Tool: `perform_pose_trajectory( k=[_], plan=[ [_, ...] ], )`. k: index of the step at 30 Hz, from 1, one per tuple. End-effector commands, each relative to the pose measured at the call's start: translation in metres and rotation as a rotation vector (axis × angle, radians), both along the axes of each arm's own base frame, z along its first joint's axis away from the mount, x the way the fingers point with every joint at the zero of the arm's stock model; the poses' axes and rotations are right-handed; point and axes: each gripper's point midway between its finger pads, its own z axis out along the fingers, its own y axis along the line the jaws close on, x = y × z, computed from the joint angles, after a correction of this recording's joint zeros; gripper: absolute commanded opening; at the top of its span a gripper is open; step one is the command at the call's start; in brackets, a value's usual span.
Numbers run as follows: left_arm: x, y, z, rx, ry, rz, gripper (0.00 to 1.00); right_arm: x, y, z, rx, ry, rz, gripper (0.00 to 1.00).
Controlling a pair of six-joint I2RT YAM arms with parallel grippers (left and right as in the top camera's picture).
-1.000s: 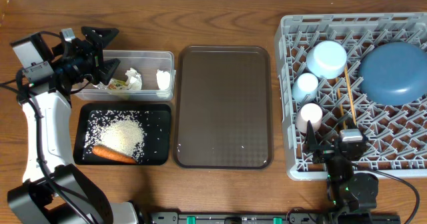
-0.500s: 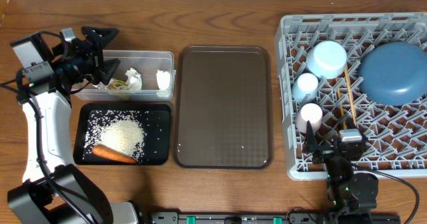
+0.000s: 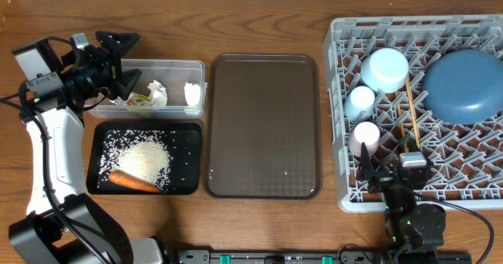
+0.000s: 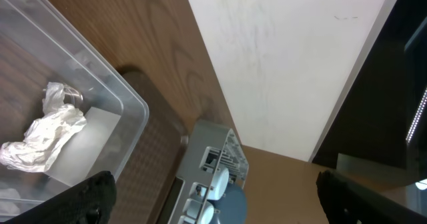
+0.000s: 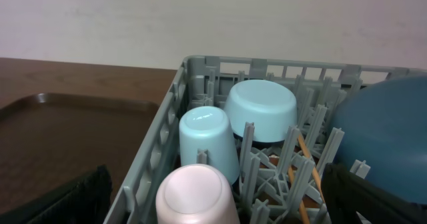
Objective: Sort waste into correct bins and load items into the dishwasher rack
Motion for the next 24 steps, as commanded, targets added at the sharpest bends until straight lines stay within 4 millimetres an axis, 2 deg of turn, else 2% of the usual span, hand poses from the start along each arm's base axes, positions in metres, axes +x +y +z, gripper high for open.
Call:
perform_pose_trajectory(
  k=[1,4,7,10,13,17,20,24],
  plan=[
    [-0.001,0.0,-0.001,-0.008,0.003,-0.005,0.98,0.0,-0.001,-0.001,-0.018,-0.002,-0.001,0.99],
    [-0.002,-0.001,0.001,-0.005,-0.003,-0.005,0.98,0.0,-0.001,-0.001,-0.018,-0.002,-0.001,0.99],
    [-0.006,-0.001,0.014,0.009,-0.033,-0.003,0.98,0.0,-0.001,-0.001,-0.018,-0.002,-0.001,0.99],
    [-0.014,-0.007,0.036,0.035,-0.09,-0.007,0.98,0.0,-0.001,-0.001,-0.018,-0.002,-0.001,0.99],
    [-0.027,-0.019,0.067,0.071,-0.17,-0.023,0.98,0.0,-0.001,-0.001,-0.018,-0.002,-0.001,0.99],
    [-0.054,-0.049,0.114,0.122,-0.301,-0.072,0.98,0.0,-0.001,-0.001,-0.018,-0.002,-0.001,0.99],
    [-0.082,-0.079,0.148,0.155,-0.409,-0.129,0.98,0.0,-0.001,-0.001,-0.018,-0.002,-0.001,0.99],
    [-0.131,-0.124,0.189,0.182,-0.564,-0.232,0.98,0.0,-0.001,-0.001,-0.018,-0.002,-0.001,0.99]
  ],
)
